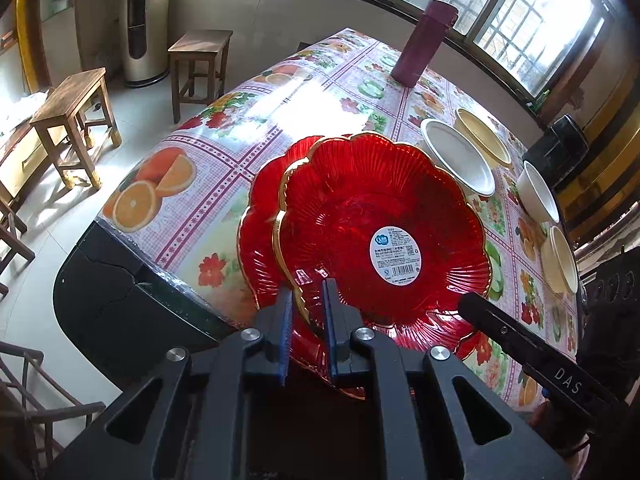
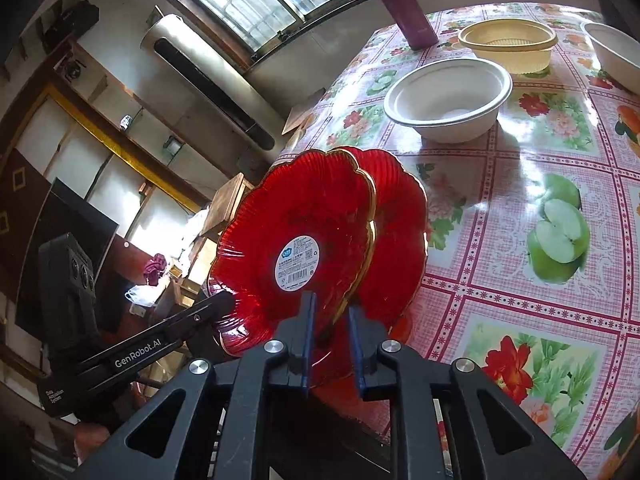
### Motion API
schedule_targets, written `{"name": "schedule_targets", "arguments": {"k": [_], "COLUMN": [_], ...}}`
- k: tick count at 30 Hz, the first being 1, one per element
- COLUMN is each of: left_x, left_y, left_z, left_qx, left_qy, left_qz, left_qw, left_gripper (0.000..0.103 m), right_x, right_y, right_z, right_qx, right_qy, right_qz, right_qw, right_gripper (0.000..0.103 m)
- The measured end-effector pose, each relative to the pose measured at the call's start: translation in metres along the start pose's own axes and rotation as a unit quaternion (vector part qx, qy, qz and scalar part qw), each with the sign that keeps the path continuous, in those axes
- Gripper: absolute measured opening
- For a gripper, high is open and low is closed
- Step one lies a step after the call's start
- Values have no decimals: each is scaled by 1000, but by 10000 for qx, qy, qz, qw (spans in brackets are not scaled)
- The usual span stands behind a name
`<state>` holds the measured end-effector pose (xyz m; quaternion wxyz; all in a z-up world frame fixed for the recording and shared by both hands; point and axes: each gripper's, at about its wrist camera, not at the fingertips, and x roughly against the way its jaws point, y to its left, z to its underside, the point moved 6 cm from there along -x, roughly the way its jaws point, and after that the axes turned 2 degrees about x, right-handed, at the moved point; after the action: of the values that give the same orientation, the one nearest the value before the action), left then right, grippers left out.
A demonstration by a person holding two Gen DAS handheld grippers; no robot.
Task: Organize plates and bowls
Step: 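Carry the small red plate over and lower it onto the large red plate, then open both grippers and withdraw from the stacked red plates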
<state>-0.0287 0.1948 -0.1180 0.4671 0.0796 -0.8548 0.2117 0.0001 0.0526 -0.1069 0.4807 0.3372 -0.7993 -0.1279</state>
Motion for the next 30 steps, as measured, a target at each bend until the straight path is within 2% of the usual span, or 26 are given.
{"name": "schedule_targets", "arguments": {"k": [9, 14, 16, 17, 19, 20, 23, 25, 27, 29, 30], "left_x": [-1, 6, 14, 19, 32, 41, 73, 92, 105, 110, 110], "left_y": [7, 8, 8, 9, 14, 17, 21, 16, 5, -15, -29], "left_z": [-1, -1, -2, -3, -8, -10, -20, -26, -29, -29, -31], "left_qx": [-75, -76, -83, -94, -131, -121, -12, 41, 16, -204, -343], "left_qy": [58, 31, -73, -168, -432, -614, -1426, -1867, -2215, -2406, -2458], "left_qz": [-60, -90, -163, -330, -643, -737, -811, -680, -411, -218, -69], "left_qw": [9999, 9999, 9998, 9993, 9969, 9953, 9865, 9801, 9743, 9702, 9687], "left_gripper": [14, 17, 19, 24, 44, 61, 66, 80, 84, 85, 90], "right_x": [-11, -9, -7, -6, 0, 4, 18, 32, 52, 76, 88], "right_y": [8, 10, 12, 14, 17, 19, 24, 25, 22, 13, 7], "right_z": [-1, -2, -3, -4, -5, -6, -9, -14, -22, -31, -36], "right_qx": [236, 450, 614, 693, 877, 961, 1186, 1276, 1283, 1239, 1208], "right_qy": [86, 67, 17, 20, -54, -100, -220, -456, -865, -1386, -1628], "right_qz": [289, 436, 527, 560, 681, 737, 731, 651, 579, 628, 685], "right_qw": [9993, 9980, 9967, 9960, 9938, 9926, 9900, 9886, 9863, 9806, 9768], "right_gripper": [19, 24, 31, 40, 50, 56, 60, 63, 69, 79, 81]}}
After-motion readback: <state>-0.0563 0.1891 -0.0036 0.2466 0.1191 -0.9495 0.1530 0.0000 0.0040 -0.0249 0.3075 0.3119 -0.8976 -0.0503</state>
